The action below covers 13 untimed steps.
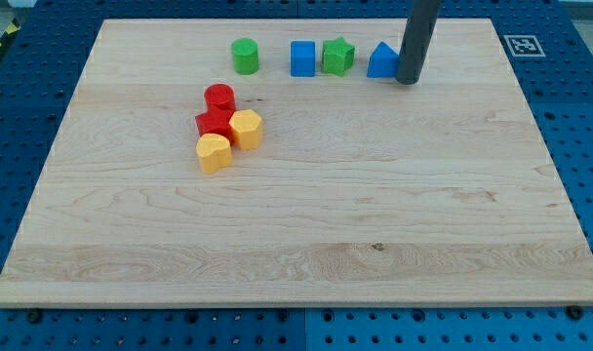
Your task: Point at the green circle
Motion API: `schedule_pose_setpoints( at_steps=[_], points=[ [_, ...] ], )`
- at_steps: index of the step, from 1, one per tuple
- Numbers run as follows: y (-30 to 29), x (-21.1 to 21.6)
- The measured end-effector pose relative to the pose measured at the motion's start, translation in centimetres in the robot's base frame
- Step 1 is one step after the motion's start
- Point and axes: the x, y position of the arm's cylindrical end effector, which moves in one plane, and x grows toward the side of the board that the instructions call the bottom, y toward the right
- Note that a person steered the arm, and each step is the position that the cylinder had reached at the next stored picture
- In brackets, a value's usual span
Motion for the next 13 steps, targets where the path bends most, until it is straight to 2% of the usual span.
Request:
schedule_pose_setpoints(
  at_steps=[4,5,6,7,8,9,10,11,13],
  points=[
    [2.1,-0.1],
    [5.6,-1.9],
    [4.7,-6.6],
    [-3.0,-10.9],
    [-13.4,-12.6],
    [-21.4,-12.4],
    [-28.4,-9.8],
    [-30.8,-8.3],
    [-30.1,-5.0]
  ],
)
